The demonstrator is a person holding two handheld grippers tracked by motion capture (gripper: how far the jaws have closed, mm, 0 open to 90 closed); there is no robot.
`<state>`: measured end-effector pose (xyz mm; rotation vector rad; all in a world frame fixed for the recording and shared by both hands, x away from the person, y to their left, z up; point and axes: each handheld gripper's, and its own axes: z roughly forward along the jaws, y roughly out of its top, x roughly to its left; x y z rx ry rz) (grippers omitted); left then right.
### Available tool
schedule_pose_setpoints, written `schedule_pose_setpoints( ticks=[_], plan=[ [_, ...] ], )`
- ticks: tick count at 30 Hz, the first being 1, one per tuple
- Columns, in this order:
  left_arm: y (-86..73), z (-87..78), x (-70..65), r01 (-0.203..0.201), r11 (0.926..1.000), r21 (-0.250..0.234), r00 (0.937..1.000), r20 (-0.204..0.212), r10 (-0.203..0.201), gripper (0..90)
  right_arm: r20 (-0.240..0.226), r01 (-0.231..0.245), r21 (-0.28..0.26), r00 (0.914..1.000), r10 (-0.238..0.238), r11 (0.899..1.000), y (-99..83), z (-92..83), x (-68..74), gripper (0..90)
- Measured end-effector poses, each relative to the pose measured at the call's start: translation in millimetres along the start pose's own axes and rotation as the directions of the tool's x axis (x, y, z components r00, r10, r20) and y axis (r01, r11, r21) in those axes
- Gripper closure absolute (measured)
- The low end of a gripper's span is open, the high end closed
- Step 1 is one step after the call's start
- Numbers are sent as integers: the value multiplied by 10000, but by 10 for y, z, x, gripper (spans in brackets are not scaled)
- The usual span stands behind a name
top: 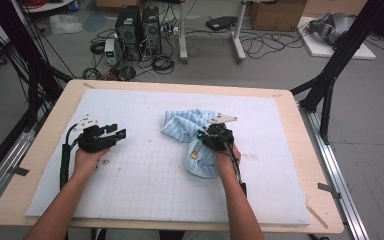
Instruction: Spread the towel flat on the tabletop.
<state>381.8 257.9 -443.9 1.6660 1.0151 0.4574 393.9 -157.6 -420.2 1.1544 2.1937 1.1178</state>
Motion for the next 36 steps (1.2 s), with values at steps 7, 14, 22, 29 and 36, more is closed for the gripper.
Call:
schedule_pose_setpoints(
  ticks=[7, 14, 22, 29, 36],
  plan=[
    [-3, 8, -6, -62, 10000, 72, 10000, 22, 62, 474, 118, -190, -127, 9997, 191, 9997, 6, -65, 43, 488],
    [3, -6, 0, -21, 10000, -1, 10000, -18, 21, 474, -98, 649, -375, 9978, -653, 9972, 81, -167, 248, 419],
    [6, -7, -1, -59, 10000, -48, 10000, 65, 59, 472, -1071, 865, -735, 9898, -941, 9935, 141, -357, 506, 373],
    [26, -14, -48, -285, 9990, -339, 9992, 268, 294, 430, -587, 2383, 1516, 9710, -2319, 9593, 33, -32, 840, 266],
    [41, -22, -78, -442, 9978, -499, 9984, 325, 458, 416, -949, 1989, 2726, 9792, -1794, 9413, -42, 146, 787, 454]
  ],
)
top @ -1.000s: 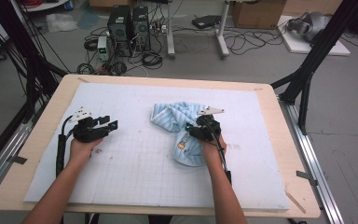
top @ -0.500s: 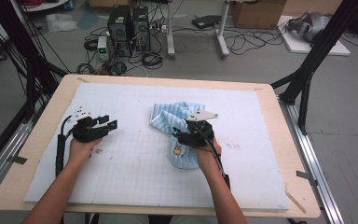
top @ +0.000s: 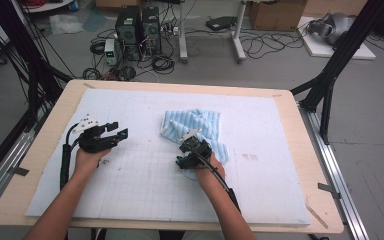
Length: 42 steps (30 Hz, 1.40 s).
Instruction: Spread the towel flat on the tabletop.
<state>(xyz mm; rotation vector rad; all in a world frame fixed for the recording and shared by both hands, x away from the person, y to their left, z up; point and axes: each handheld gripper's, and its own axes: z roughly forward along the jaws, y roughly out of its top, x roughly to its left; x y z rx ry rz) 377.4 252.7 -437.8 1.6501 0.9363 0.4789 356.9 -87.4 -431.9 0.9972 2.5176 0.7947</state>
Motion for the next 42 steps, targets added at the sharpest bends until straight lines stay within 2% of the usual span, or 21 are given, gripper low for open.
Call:
schedule_pose_setpoints(
  ticks=[3, 4, 5, 6, 7, 8, 9, 10, 11, 12, 13, 17, 18, 19, 20, 21, 23, 26, 32, 37, 42],
  plan=[
    [-1, -2, 5, 15, 10000, 21, 10000, -34, -15, 416, -638, 94, -275, 9979, -111, 9996, -26, -35, 6, 750],
    [-1, -3, 9, 17, 10000, 37, 10000, -42, -17, 416, -1193, 29, -453, 9928, -83, 9990, -36, -42, -6, 776],
    [-1, -4, 11, 70, 10000, 21, 10000, -64, -70, 416, -1784, -145, -535, 9839, 47, 9985, -42, -43, -9, 802],
    [-1, -7, 19, 64, 10000, 26, 9999, -81, -64, 417, -2617, -89, -892, 9650, -148, 9960, -37, -45, 36, 809],
    [-1, -10, 23, 83, 10000, 29, 9999, -98, -83, 417, -2617, -89, -892, 9650, -148, 9960, -37, -45, 36, 809],
    [0, -13, 27, 116, 9999, 3, 9999, -122, -116, 418, -3044, -164, -1150, 9524, -195, 9932, -22, -56, 67, 809],
    [0, -16, 32, 128, 9999, -20, 9998, -139, -129, 419, -3706, -369, -1673, 9284, -282, 9852, 25, -100, 116, 808],
    [1, -20, 33, 161, 9999, -35, 9998, -154, -162, 419, -3706, -369, -1673, 9284, -282, 9852, 25, -100, 116, 808],
    [3, -25, 36, 160, 9999, -37, 9997, -166, -161, 419, -3962, -477, -1945, 9175, -340, 9797, 45, -119, 124, 809],
    [4, -27, 36, 197, 9998, -70, 9997, -173, -198, 419, -4186, -774, -2310, 9078, -273, 9699, 77, -161, 129, 807],
    [4, -31, 36, 217, 9997, -69, 9996, -172, -218, 419, -4255, -898, -2539, 9045, -278, 9630, 98, -192, 117, 806],
    [5, -36, 41, 211, 9998, -66, 9996, -166, -213, 420, -4009, -1828, -3092, 9150, 464, 9332, 89, -265, -60, 794],
    [4, -36, 43, 201, 9998, -61, 9997, -168, -202, 420, -4029, -2261, -3153, 9112, 858, 9217, 68, -280, -131, 779],
    [3, -36, 44, 205, 9998, -56, 9996, -177, -206, 420, -4192, -2833, -3275, 8985, 1301, 9014, 42, -295, -208, 778],
    [1, -34, 46, 207, 9998, -38, 9996, -181, -207, 421, -4208, -3133, -3397, 8939, 1546, 8868, 22, -311, -263, 782],
    [-1, -31, 45, 222, 9997, -39, 9996, -193, -222, 421, -3941, -3264, -3579, 9022, 1754, 8748, -3, -340, -342, 787],
    [-2, -28, 44, 189, 9998, 4, 9997, -179, -189, 421, -3386, -3367, -3589, 9161, 2147, 8705, -49, -359, -460, 794],
    [-4, -20, 34, 166, 9999, 23, 9997, -159, -165, 422, -2267, -3076, -3305, 9436, 2413, 8923, -118, -343, -588, 795],
    [-8, -5, 18, 135, 9999, 90, 9999, -90, -134, 422, -452, -2249, -2662, 9742, 2209, 9373, -211, -305, -711, 776],
    [-9, 15, -23, -35, 9998, 171, 10000, 73, 34, 424, 782, -1264, -1918, 9865, 1436, 9732, -296, -242, -725, 773],
    [-17, 71, -121, -357, 9988, 339, 9977, 593, 336, 441, 966, -1190, -1906, 9855, 1392, 9744, -389, -250, -725, 683]
  ],
)
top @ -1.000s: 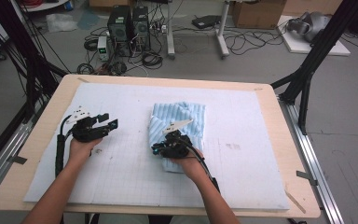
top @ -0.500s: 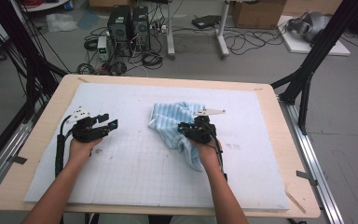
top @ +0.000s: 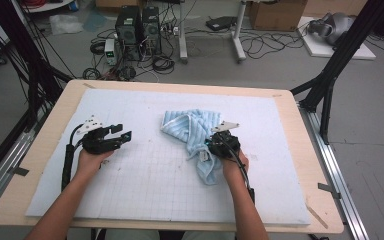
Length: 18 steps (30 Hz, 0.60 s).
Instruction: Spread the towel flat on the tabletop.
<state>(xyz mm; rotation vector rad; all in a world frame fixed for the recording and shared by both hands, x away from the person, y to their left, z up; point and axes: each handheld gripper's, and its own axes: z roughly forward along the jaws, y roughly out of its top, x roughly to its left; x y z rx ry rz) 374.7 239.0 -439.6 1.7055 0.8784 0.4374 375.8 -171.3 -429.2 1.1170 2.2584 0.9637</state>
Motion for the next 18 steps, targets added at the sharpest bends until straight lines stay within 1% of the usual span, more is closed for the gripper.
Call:
schedule_pose_setpoints(
  ticks=[1, 3, 4, 5, 6, 12, 15, 18],
  plan=[
    [-3, 22, -31, -101, 9999, 82, 9998, 147, 100, 448, 2, 23, -121, 10000, -23, 9999, -5, -19, 6, 649],
    [-7, 56, -81, -137, 9997, 178, 9993, 363, 130, 455, -60, -99, -425, 9999, 97, 9990, -10, -71, 13, 535],
    [-8, 75, -113, -140, 9997, 216, 9986, 504, 129, 458, -145, -254, -649, 9996, 245, 9976, -15, -105, 9, 514],
    [-6, 95, -142, -238, 9993, 274, 9979, 614, 221, 464, -365, -386, -831, 9987, 357, 9958, -19, -139, -1, 488],
    [-4, 113, -174, -311, 9989, 356, 9970, 715, 285, 466, -468, -448, -1009, 9981, 402, 9939, -25, -169, -9, 473],
    [-1, 219, -351, -466, 9966, 678, 9892, 1417, 366, 503, -693, -848, -1685, 9948, 740, 9821, -105, -338, -96, 455],
    [-18, 275, -462, -528, 9958, 743, 9855, 1652, 399, 496, -559, -812, -1929, 9959, 716, 9779, -151, -435, -128, 445],
    [-40, 355, -574, -710, 9936, 882, 9814, 1843, 538, 472, -339, -678, -1945, 9975, 624, 9786, -213, -502, -169, 435]
  ],
)
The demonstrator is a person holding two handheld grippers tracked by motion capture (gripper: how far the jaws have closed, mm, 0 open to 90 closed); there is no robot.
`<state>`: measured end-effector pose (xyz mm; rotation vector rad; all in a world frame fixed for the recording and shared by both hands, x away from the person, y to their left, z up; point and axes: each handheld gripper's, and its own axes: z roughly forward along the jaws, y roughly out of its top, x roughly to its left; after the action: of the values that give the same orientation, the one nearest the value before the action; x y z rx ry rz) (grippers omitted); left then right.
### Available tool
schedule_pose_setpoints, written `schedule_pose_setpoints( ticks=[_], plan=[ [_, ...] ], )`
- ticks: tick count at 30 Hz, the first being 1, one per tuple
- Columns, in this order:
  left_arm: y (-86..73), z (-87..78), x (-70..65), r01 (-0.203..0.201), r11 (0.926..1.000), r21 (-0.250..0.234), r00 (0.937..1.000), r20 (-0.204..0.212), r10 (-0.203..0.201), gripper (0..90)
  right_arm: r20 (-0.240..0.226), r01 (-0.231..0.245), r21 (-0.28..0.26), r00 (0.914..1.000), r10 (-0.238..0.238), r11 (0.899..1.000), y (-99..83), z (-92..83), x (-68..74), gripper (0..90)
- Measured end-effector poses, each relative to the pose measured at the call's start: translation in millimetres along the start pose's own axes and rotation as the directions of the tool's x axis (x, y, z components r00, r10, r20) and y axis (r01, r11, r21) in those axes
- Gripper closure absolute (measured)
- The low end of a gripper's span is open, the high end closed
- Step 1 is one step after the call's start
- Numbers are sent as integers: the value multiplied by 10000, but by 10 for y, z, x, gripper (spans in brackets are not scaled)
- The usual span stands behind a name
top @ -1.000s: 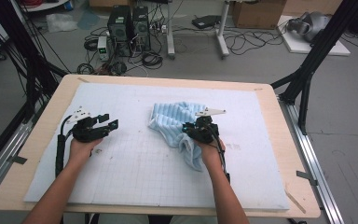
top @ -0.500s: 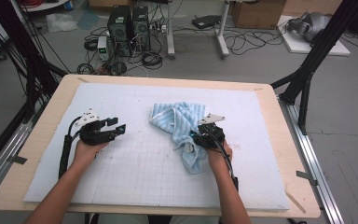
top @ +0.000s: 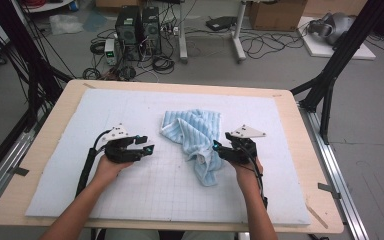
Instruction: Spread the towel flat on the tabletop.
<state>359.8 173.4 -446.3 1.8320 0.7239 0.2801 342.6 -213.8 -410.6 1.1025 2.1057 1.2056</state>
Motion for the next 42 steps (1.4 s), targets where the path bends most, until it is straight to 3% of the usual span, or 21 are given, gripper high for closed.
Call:
schedule_pose_setpoints(
  ticks=[6, 10, 12, 14, 15, 16, 18, 20, 21, 22, 23, 26, 27, 28, 30, 33, 35, 36, 40, 42],
  plan=[
    [91, 220, -195, -292, 9992, 270, 9992, 265, 285, 442, 300, 290, 251, 9991, -298, 9993, -53, -88, -96, 385],
    [158, 410, -342, -679, 9962, 545, 9963, 558, 648, 436, 595, 32, 364, 9982, -53, 9993, -117, -118, -196, 345],
    [164, 520, -417, -874, 9939, 675, 9942, 684, 828, 436, 588, -318, 385, 9978, 295, 9988, -150, -131, -231, 340],
    [168, 636, -479, -1118, 9873, 1126, 9908, 886, 1021, 434, 446, -530, 288, 9977, 517, 9982, -160, -147, -255, 335],
    [182, 686, -517, -1433, 9776, 1544, 9875, 878, 1309, 438, 482, -493, 247, 9977, 480, 9985, -160, -152, -263, 335],
    [197, 737, -549, -1531, 9730, 1725, 9856, 976, 1378, 434, 491, -517, 229, 9975, 506, 9984, -163, -156, -273, 334],
    [228, 825, -621, -1518, 9710, 1844, 9846, 1140, 1323, 406, 467, -665, 262, 9968, 653, 9974, -173, -156, -283, 334],
    [243, 907, -690, -1733, 9657, 1931, 9822, 1059, 1550, 403, 472, -685, 263, 9966, 673, 9973, -181, -156, -286, 334],
    [240, 948, -712, -1849, 9581, 2189, 9812, 955, 1675, 403, 470, -665, 280, 9968, 652, 9974, -185, -156, -290, 334],
    [245, 995, -731, -1967, 9434, 2671, 9801, 786, 1821, 424, 475, -651, 283, 9968, 637, 9975, -186, -157, -293, 334],
    [249, 1011, -740, -2045, 9386, 2779, 9787, 730, 1917, 437, 443, -683, 261, 9968, 671, 9973, -186, -160, -293, 334],
    [260, 1024, -746, -2091, 9413, 2652, 9778, 713, 1971, 559, 439, -666, 241, 9969, 655, 9975, -190, -163, -297, 334],
    [266, 1012, -740, -2206, 9385, 2655, 9752, 782, 2071, 634, 413, -676, 271, 9969, 665, 9973, -195, -164, -297, 334],
    [269, 999, -733, -2342, 9348, 2669, 9721, 793, 2209, 784, 402, -696, 281, 9968, 685, 9972, -199, -163, -297, 334],
    [274, 965, -700, -2167, 9376, 2718, 9762, 706, 2051, 839, 417, -705, 299, 9967, 692, 9971, -209, -163, -301, 334],
    [294, 831, -610, -1938, 9448, 2643, 9810, 410, 1897, 840, 431, -765, 279, 9962, 753, 9967, -223, -174, -317, 334],
    [302, 691, -532, -1872, 9496, 2516, 9818, 149, 1896, 840, 451, -804, 286, 9959, 790, 9964, -236, -180, -327, 334],
    [293, 613, -493, -1732, 9568, 2336, 9840, -8, 1783, 840, 480, -833, 316, 9955, 817, 9960, -241, -182, -329, 334],
    [199, 311, -300, -1179, 9696, 2142, 9909, -385, 1290, 838, 473, -812, 369, 9957, 795, 9960, -254, -176, -327, 334],
    [135, 165, -223, -947, 9749, 2016, 9913, -706, 1109, 838, 425, -805, 390, 9960, 788, 9960, -250, -171, -316, 334]
  ],
)
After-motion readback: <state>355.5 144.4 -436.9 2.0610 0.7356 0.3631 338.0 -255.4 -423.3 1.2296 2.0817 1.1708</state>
